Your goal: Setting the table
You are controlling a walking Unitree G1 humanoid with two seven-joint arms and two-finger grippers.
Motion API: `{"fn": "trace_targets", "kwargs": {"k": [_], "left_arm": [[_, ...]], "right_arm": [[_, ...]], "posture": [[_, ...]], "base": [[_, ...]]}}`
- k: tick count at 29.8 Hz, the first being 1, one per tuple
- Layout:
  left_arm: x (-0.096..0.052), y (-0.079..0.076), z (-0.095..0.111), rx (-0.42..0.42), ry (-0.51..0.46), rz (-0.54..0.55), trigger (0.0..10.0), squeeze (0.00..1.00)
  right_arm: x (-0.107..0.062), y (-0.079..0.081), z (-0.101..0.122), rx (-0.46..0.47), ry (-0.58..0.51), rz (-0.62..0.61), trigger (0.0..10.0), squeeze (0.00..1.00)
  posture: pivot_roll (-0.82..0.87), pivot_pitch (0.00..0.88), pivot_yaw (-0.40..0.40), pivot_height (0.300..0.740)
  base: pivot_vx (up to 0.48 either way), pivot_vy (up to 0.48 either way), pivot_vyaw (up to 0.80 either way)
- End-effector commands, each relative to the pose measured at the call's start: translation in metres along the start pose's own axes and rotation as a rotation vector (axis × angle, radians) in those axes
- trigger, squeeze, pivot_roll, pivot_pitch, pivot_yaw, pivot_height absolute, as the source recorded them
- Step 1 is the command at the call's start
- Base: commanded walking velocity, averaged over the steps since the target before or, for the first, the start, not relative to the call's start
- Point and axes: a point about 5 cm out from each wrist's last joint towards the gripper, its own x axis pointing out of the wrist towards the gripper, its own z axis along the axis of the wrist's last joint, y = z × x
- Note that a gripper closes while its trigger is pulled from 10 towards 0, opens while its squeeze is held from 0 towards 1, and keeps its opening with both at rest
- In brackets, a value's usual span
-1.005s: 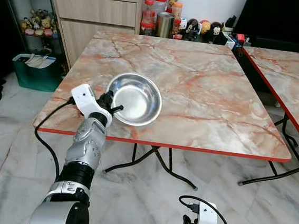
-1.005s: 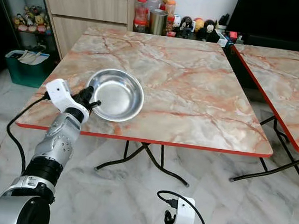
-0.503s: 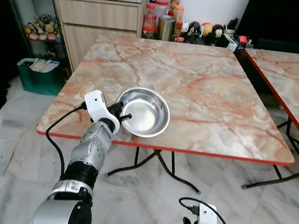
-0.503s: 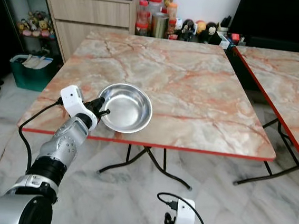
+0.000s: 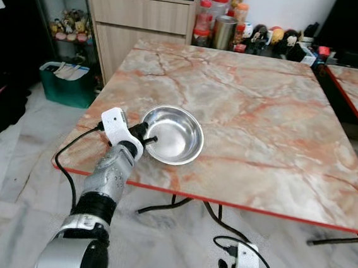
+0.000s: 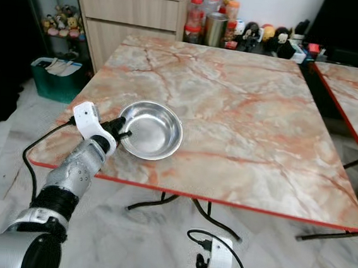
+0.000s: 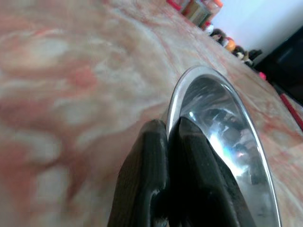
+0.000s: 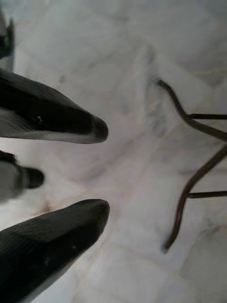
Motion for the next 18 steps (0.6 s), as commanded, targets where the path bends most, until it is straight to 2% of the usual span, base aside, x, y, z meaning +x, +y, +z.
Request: {"fn": "trace_targets", "kwargs": {"k": [1, 7, 10, 13, 17, 18], "left_arm": [[0.003, -0.021, 0.000, -0.002, 0.001, -0.066, 10.0, 0.00], [0.002, -0.024, -0.001, -0.021, 0.012, -0.096, 10.0, 0.00], [0.001, -0.028, -0.004, -0.064, 0.040, -0.136, 10.0, 0.00], [-0.002, -0.033, -0.009, -0.065, 0.084, -0.185, 10.0, 0.00], [-0.002, -0.033, -0.010, -0.065, 0.090, -0.193, 10.0, 0.00], [-0.010, -0.035, -0.016, -0.101, 0.149, -0.221, 10.0, 0.00]], "right_arm": [[-0.002, -0.010, -0.004, -0.005, 0.015, -0.028, 10.0, 0.00], [-0.002, -0.009, -0.004, -0.005, 0.015, -0.027, 10.0, 0.00], [-0.002, -0.009, -0.004, -0.006, 0.017, -0.026, 10.0, 0.00], [-0.002, -0.009, -0.004, -0.007, 0.018, -0.026, 10.0, 0.00], [-0.002, -0.009, -0.004, -0.008, 0.018, -0.027, 10.0, 0.00], [-0.002, -0.009, -0.005, -0.008, 0.019, -0.027, 10.0, 0.00]], "posture": [[0.03, 0.000, -0.036, 0.740], [0.03, 0.000, -0.035, 0.740], [0.03, 0.000, -0.035, 0.740], [0.03, 0.000, -0.035, 0.740], [0.03, 0.000, -0.035, 0.740], [0.03, 0.000, -0.034, 0.740]], "base": [[0.398, 0.000, 0.00], [0.375, 0.000, 0.00], [0.000, 0.000, 0.00], [0.000, 0.000, 0.00], [0.000, 0.000, 0.00], [0.000, 0.000, 0.00]]}}
